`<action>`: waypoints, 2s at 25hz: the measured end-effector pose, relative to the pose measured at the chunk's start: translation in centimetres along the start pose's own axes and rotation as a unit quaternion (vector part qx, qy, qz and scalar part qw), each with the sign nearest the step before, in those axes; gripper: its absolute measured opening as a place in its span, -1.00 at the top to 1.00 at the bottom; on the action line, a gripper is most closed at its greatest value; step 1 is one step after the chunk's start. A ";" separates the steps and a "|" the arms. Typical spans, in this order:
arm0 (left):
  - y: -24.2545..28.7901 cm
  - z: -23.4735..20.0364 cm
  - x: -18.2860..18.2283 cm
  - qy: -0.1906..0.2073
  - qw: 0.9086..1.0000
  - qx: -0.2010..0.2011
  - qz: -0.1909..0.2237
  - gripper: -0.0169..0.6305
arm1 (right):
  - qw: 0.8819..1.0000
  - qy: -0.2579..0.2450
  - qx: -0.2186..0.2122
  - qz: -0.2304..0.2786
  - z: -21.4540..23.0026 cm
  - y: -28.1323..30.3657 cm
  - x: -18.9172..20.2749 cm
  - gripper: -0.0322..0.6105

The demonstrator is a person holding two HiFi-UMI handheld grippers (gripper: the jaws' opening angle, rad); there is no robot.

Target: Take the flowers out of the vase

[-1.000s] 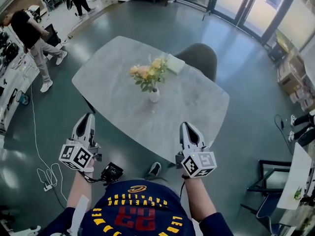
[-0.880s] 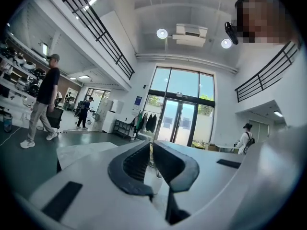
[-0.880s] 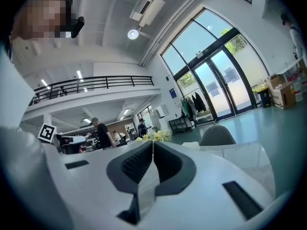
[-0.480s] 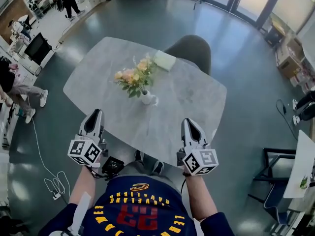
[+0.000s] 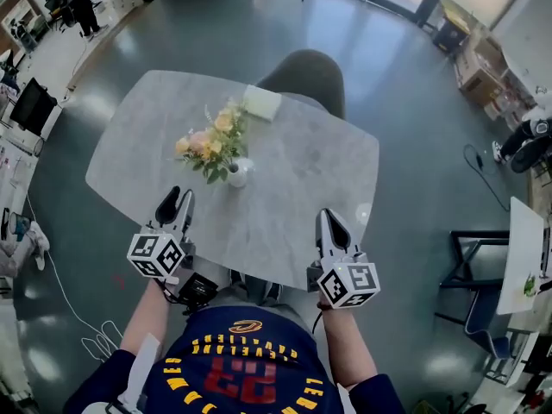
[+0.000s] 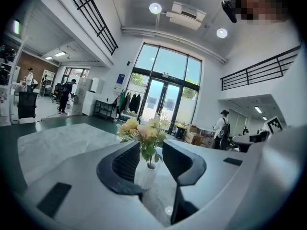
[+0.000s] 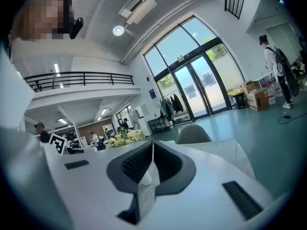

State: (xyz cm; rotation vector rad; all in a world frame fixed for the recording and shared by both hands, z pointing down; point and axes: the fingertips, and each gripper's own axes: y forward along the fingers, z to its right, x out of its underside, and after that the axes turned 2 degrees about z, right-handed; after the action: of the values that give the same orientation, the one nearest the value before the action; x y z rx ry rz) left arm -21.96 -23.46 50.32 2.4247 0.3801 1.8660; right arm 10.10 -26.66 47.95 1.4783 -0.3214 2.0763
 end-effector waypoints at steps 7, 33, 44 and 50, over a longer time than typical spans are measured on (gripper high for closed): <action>2.9 -0.6 4.5 0.013 0.998 0.023 -0.058 0.47 | 0.999 0.007 0.031 -0.012 0.4 -0.6 1.5 0.85; 12.7 -1.2 11.0 0.034 0.995 0.050 -0.084 0.31 | 0.987 0.059 0.149 -0.021 4.3 -4.7 4.8 0.85; 15.6 -0.8 9.9 0.036 0.995 0.055 -0.073 0.31 | 0.984 0.069 0.164 -0.026 4.6 -5.8 5.6 0.85; 16.0 -0.6 10.0 0.033 0.995 0.056 -0.075 0.32 | 0.983 0.069 0.166 -0.027 4.7 -6.3 5.7 0.85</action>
State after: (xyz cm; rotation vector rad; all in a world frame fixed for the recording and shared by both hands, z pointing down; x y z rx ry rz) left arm -17.63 -36.70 63.01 2.3320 0.6690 1.9133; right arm 16.08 -22.13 54.09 1.4957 0.1249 2.2539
